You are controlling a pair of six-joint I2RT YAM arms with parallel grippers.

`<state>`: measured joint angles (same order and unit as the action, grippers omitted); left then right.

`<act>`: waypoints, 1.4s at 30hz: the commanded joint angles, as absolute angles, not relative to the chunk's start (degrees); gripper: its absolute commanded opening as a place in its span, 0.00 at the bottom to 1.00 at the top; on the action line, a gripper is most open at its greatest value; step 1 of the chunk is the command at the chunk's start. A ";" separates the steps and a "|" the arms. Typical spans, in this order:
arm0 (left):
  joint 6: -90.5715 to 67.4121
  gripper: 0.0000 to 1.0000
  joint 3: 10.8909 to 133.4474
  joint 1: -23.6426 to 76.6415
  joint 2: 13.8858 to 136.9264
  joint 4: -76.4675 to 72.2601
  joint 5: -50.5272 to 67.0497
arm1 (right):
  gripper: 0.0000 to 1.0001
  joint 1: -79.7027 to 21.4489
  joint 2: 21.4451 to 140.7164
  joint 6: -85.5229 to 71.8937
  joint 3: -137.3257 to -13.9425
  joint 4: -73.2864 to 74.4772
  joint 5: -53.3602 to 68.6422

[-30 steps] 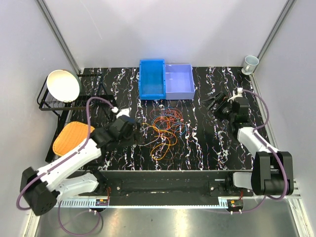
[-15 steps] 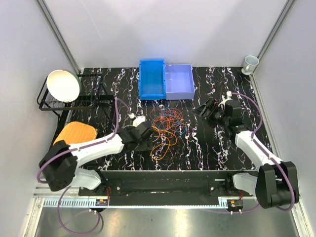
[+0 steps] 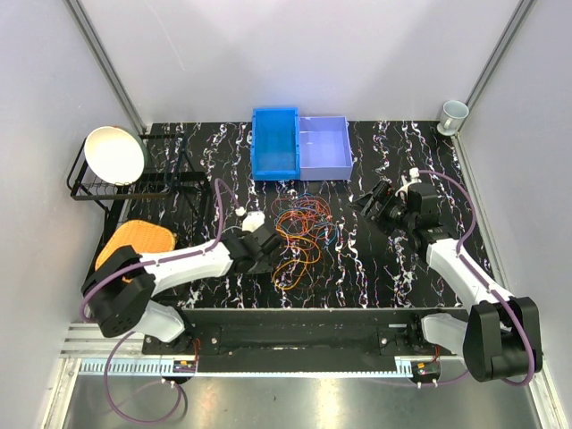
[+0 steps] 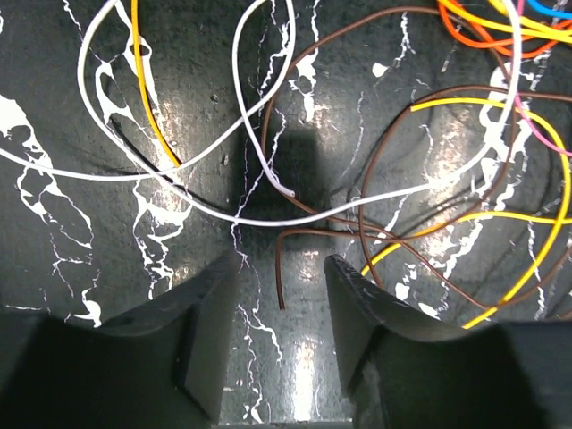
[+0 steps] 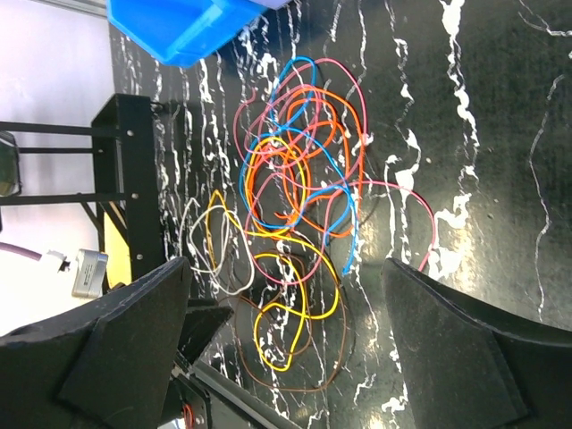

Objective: Untangle the cables

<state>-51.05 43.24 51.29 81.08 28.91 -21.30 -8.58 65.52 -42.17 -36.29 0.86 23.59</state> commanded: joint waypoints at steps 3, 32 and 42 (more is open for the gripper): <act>-51.59 0.35 44.47 51.42 82.79 26.98 -24.87 | 0.92 -9.05 64.42 -40.25 -36.47 2.81 23.03; -26.38 0.00 99.25 51.50 77.08 53.17 -28.92 | 0.91 -11.86 57.93 -38.76 -46.93 6.07 28.99; -11.71 0.00 111.29 51.42 74.90 42.56 -24.87 | 0.91 -15.99 52.47 -41.84 -47.11 -6.23 37.79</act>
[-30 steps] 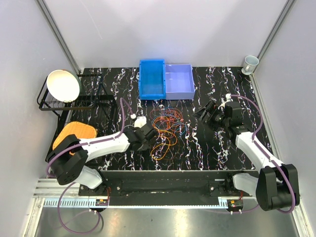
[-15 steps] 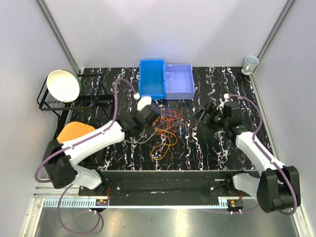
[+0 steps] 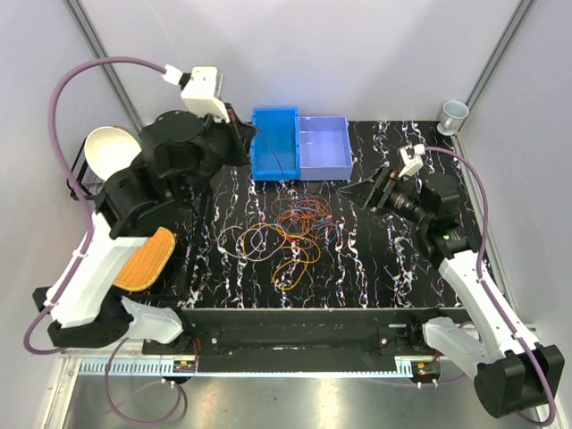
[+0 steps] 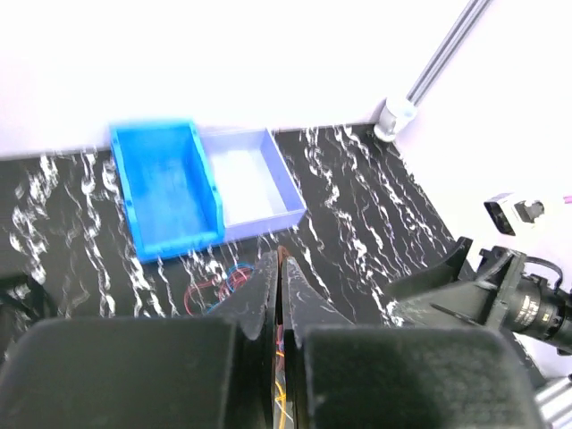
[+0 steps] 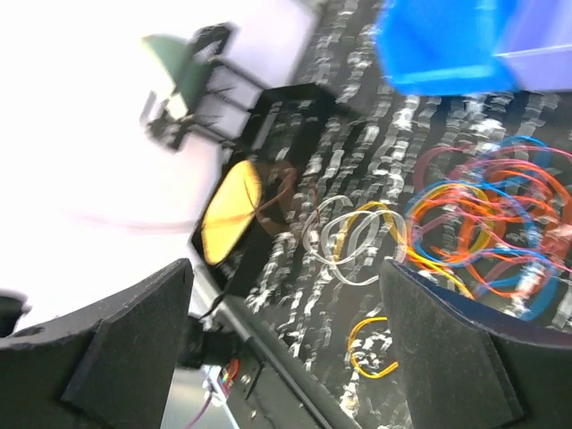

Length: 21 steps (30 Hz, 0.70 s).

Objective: Untangle the cables

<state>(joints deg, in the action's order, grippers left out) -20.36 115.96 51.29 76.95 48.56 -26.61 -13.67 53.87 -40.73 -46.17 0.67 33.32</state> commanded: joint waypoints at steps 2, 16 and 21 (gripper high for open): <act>-10.46 0.00 104.44 51.50 73.05 36.34 -26.27 | 0.91 -17.92 52.03 -41.23 -46.50 -7.12 36.92; -10.55 0.00 91.06 50.80 68.20 28.48 -26.54 | 0.88 -26.45 61.25 -39.63 -43.94 -9.93 30.68; -10.63 0.00 90.26 50.80 67.50 28.21 -26.46 | 0.89 -26.81 67.48 -46.39 -45.26 -8.88 26.28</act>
